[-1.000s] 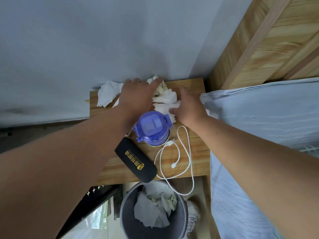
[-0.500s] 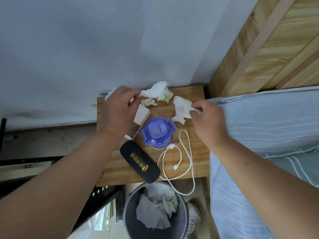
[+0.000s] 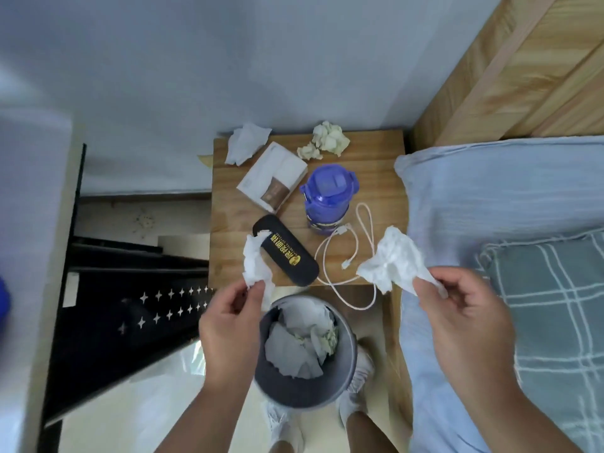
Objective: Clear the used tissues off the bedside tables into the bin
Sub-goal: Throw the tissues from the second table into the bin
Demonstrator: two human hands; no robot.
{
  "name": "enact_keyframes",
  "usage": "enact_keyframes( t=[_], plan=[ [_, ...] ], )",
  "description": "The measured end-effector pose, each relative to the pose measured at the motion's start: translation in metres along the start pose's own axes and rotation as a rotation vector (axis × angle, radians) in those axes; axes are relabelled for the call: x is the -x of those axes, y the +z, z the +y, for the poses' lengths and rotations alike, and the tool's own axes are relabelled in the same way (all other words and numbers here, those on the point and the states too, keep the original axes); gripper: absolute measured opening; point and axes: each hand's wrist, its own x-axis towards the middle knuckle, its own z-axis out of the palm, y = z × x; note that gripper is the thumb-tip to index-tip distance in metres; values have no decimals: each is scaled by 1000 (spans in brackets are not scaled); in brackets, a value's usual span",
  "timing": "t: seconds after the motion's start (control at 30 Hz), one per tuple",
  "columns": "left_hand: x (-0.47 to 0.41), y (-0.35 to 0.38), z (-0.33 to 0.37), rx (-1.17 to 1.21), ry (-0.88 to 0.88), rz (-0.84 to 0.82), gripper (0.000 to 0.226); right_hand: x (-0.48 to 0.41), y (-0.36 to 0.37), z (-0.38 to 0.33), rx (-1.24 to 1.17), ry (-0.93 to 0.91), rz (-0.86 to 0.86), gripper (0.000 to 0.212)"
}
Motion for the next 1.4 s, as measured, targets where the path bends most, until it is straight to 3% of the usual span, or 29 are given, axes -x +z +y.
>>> enact_keyframes(
  t=[0.2, 0.4, 0.53, 0.6, 0.63, 0.73, 0.8, 0.87, 0.97, 1.03, 1.17, 1.3, 1.4],
  plan=[
    [33, -10, -89, -204, -122, -141, 13, 88, 25, 63, 100, 131, -169, 14],
    [38, -10, -164, -521, -195, -286, 27, 106, 81, 137, 297, 257, -336, 14],
    [32, -6, -191, -547, -253, -339, 14, 102, 108, 166, 377, 293, -386, 21],
    [27, -4, -199, -561, -254, -381, 9, 97, 118, 179, 427, 329, -431, 8],
    [25, -3, -203, -567, -255, -396, 16, 94, 123, 183, 455, 349, -470, 12],
    [16, -4, -207, -563, -313, -412, 45, 88, 129, 190, 563, 394, -597, 56],
    [16, -9, -202, -535, -332, -406, 51, 86, 127, 183, 568, 397, -624, 55],
    [19, -15, -191, -493, -296, -379, 45, 84, 118, 169, 486, 352, -586, 28],
    [27, -22, -165, -332, -220, -306, 22, 74, 97, 129, 299, 263, -422, 15],
    [30, -20, -137, -229, -130, -274, 11, 60, 83, 94, 212, 198, -296, 22],
    [10, -5, -64, -75, 73, -203, 14, 10, 62, 33, -24, 77, -106, 24],
    [-42, 15, 11, 17, 199, -126, 14, -64, 59, -14, -85, -77, -43, 24],
    [-91, 30, 57, -54, 252, -104, 17, -123, 74, -40, -42, -136, -24, 20]
  ],
)
